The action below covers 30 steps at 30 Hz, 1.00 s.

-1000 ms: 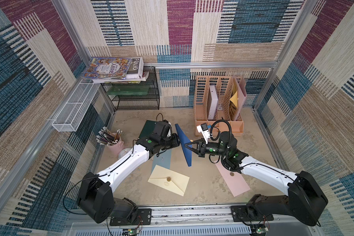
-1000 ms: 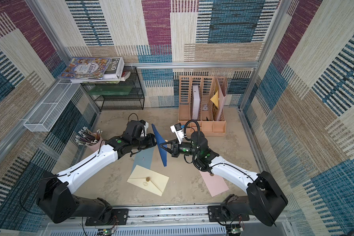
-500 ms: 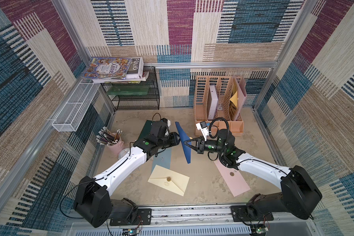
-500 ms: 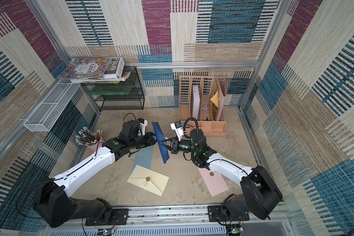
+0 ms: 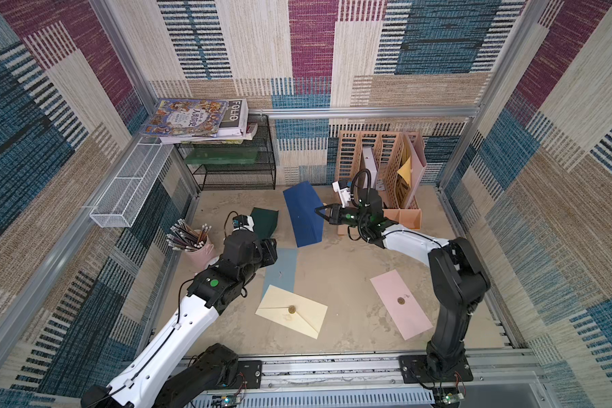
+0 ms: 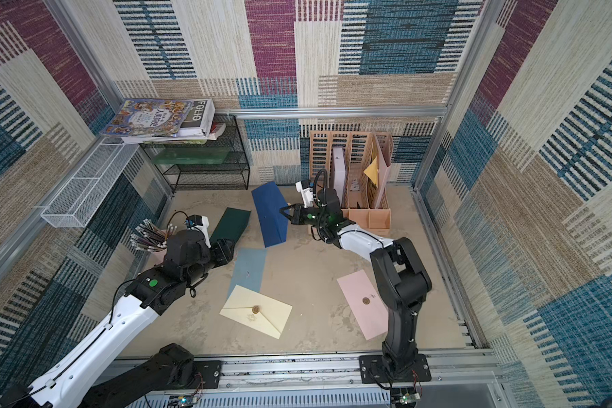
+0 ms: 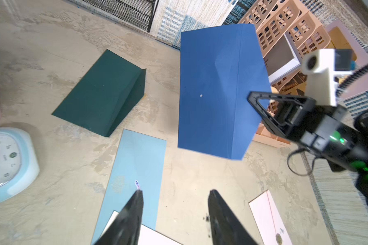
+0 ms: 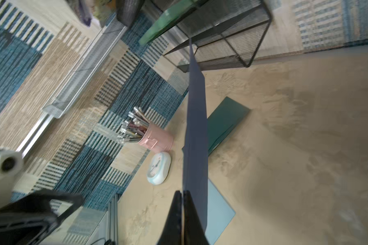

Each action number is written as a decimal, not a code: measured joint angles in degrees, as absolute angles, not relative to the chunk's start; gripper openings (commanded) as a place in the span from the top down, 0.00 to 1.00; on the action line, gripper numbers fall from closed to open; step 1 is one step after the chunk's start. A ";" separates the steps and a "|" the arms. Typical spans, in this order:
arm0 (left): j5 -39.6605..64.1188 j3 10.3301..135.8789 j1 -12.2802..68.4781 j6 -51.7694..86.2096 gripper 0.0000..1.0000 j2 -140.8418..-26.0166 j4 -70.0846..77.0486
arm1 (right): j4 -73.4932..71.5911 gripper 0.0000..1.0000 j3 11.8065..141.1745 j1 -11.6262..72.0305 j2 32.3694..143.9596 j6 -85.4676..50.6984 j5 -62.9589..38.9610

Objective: Open the envelope
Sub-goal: Place the envelope at the center of the board.

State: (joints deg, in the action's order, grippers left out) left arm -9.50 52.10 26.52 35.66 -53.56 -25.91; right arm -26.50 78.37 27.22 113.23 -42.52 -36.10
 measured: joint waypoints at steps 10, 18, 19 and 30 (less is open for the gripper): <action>-10.72 49.67 25.15 34.48 0.38 -51.05 -27.90 | -13.37 1.00 113.71 26.83 140.40 -44.14 -30.63; -10.55 48.36 24.16 34.48 0.37 -49.84 -28.58 | -2.52 1.00 123.35 26.09 148.86 -45.69 -25.34; -10.52 48.25 24.01 34.48 0.37 -49.80 -28.73 | -1.39 1.00 123.13 26.22 148.79 -45.69 -24.69; -9.04 47.97 23.16 34.57 0.37 -49.80 -28.73 | 0.47 0.87 108.95 27.81 140.40 -44.12 -20.36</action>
